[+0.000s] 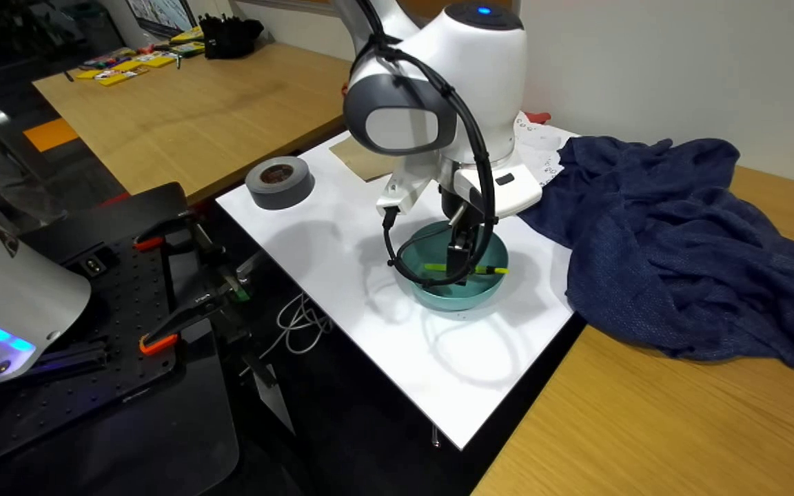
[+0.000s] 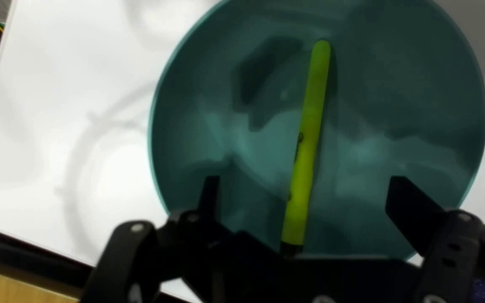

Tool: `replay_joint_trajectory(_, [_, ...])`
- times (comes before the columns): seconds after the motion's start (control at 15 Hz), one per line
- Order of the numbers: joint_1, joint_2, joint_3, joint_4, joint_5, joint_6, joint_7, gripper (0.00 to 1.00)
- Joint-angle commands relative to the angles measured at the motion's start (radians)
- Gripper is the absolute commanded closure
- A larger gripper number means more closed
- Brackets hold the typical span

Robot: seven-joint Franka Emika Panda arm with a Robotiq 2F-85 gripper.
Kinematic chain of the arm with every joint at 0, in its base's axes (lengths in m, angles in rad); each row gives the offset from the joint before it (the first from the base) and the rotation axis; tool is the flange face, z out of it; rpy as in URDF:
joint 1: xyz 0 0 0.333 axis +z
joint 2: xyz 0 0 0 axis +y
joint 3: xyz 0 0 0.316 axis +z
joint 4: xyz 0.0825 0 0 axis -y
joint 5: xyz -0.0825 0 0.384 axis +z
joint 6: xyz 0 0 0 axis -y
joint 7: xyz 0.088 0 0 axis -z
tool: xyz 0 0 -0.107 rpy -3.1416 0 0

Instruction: Put the pen on the table

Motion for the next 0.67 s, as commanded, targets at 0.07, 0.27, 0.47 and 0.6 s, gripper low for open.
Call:
replay_joint_trajectory(0.07, [-0.002,0.052,-0.004,0.064,-0.017,-0.047,0.044,0.25])
replay_joint_trajectory(0.27, [-0.006,0.065,-0.004,0.082,-0.014,-0.049,0.044,0.41])
replay_joint_trajectory(0.47, [-0.008,0.068,-0.006,0.097,-0.011,-0.049,0.055,0.64])
replay_joint_trajectory(0.6, [-0.009,0.067,-0.007,0.104,-0.012,-0.048,0.057,0.79])
